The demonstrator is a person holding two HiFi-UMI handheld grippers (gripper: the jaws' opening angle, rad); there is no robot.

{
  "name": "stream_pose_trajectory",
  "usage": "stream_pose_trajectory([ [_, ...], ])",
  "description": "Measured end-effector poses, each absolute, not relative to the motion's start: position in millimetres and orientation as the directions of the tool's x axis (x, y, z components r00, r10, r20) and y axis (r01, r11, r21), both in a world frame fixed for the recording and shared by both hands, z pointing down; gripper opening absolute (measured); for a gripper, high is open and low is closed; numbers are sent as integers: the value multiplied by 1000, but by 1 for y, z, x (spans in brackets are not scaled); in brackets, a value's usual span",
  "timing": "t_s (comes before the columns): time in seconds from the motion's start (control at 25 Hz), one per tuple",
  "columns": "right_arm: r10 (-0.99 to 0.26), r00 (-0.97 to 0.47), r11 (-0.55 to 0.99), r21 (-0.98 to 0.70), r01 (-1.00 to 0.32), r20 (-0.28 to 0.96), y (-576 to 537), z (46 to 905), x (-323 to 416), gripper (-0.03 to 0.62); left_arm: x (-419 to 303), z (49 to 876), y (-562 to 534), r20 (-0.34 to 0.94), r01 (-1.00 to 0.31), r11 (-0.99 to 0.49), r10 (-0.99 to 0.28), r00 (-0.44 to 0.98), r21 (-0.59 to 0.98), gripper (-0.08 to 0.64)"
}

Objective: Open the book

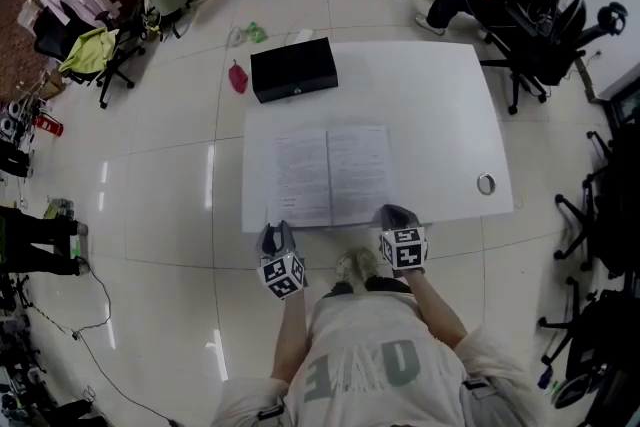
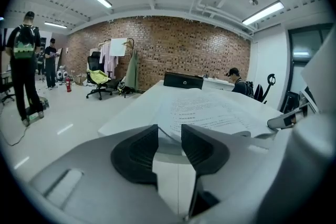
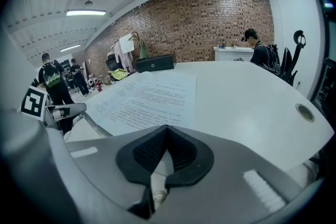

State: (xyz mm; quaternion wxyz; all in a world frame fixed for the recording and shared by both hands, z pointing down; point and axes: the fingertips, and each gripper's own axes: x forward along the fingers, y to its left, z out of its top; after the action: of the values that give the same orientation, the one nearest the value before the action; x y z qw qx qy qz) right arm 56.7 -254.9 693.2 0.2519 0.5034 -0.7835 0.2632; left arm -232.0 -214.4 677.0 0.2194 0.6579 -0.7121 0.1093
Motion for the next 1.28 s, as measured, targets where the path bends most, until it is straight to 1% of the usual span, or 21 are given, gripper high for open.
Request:
stream_pose_trajectory([
  [0.04,-656,-366,354,-159,-921,659,-255,693,57,5,-234,677,-214,458,-984,129,-887,-58,126,153],
  [0.08,-657,-366,354,-159,-922,659,-255,694,57,5,-239,678,-212,460,-980,156,-884,-85,120,190],
  [0.12,-658,-366,354,-158,-922,658,-255,694,57,5,-244,680,-209,462,-975,186,-880,-111,120,274],
  [0.16,-660,-365,355,-156,-922,657,-254,695,58,5,-249,681,-205,463,-970,208,-877,-127,128,343],
  [0.24,-662,-363,355,-151,-922,656,-253,697,59,5,-255,684,-201,464,-964,224,-875,-135,142,379],
  [0.32,-661,-361,350,-154,-924,658,-253,697,60,5,-259,679,-199,451,-966,221,-882,-139,136,381],
  [0.4,-676,-378,327,-203,-923,633,-253,685,60,5,-257,658,-202,396,-968,188,-912,-109,167,377],
  [0.44,-698,-401,313,-251,-916,593,-253,669,59,5,-253,642,-205,352,-970,150,-933,-75,191,373],
  [0.48,-728,-428,306,-306,-902,535,-255,646,58,5,-247,623,-210,297,-973,100,-954,-35,207,329],
  [0.6,-808,-483,332,-416,-846,338,-268,573,51,5,-231,552,-228,108,-984,-46,-992,65,173,67],
  [0.64,-819,-495,346,-438,-830,290,-272,554,48,5,-224,529,-235,54,-985,-84,-994,93,148,20],
  [0.72,-829,-517,367,-488,-792,215,-274,526,43,5,-211,487,-243,-34,-983,-152,-988,149,101,18],
  [0.84,-836,-537,397,-553,-733,111,-265,492,34,5,-201,441,-244,-118,-974,-214,-972,205,76,18],
  [0.96,-849,-526,431,-523,-735,41,-252,462,29,5,-202,422,-242,-158,-964,-251,-959,235,85,18],
  [1.04,-869,-495,426,-472,-772,25,-244,451,30,5,-206,422,-244,-153,-961,-265,-956,251,75,18],
  [1.16,-897,-440,383,-420,-823,46,-225,451,36,5,-216,429,-241,-122,-962,-267,-958,259,57,18],
  [1.28,-905,-421,362,-403,-841,65,-209,457,42,5,-227,429,-238,-117,-970,-234,-967,225,64,18],
])
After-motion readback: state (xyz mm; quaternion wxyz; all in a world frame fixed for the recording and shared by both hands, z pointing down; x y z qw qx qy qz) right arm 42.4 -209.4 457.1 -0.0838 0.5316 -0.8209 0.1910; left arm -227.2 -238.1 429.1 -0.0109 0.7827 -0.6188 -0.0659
